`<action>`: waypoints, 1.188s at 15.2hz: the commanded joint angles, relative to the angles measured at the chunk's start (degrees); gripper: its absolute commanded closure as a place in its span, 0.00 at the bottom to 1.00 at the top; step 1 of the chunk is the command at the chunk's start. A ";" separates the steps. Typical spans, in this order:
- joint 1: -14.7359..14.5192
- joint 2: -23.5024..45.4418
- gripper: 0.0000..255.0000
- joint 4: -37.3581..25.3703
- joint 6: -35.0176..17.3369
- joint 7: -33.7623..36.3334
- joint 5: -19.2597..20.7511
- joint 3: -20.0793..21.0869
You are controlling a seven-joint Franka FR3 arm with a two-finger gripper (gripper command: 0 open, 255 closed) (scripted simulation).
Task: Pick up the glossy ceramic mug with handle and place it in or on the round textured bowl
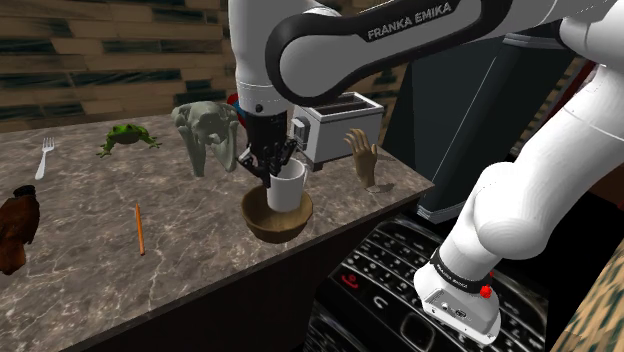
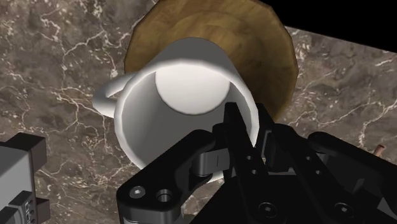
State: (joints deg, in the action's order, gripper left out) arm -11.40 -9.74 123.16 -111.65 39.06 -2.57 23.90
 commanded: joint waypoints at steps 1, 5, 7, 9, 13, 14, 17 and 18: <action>-0.06 0.49 1.00 1.11 -1.61 0.27 0.14 0.18; -0.06 0.66 1.00 1.51 -2.16 0.34 0.19 0.23; -0.06 0.66 1.00 1.51 -2.16 0.34 0.19 0.23; -0.06 0.66 1.00 1.51 -2.16 0.34 0.19 0.23; -0.06 0.66 0.00 1.51 -2.16 0.34 0.19 0.23; -0.06 0.66 0.00 1.51 -2.16 0.34 0.19 0.23; -0.04 -0.20 0.00 -1.57 1.72 0.10 -0.07 0.02; -0.02 -0.51 0.00 -3.22 3.65 0.03 -0.14 -0.07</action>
State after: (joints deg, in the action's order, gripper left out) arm -11.42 -10.19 121.73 -109.91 39.03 -2.72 23.84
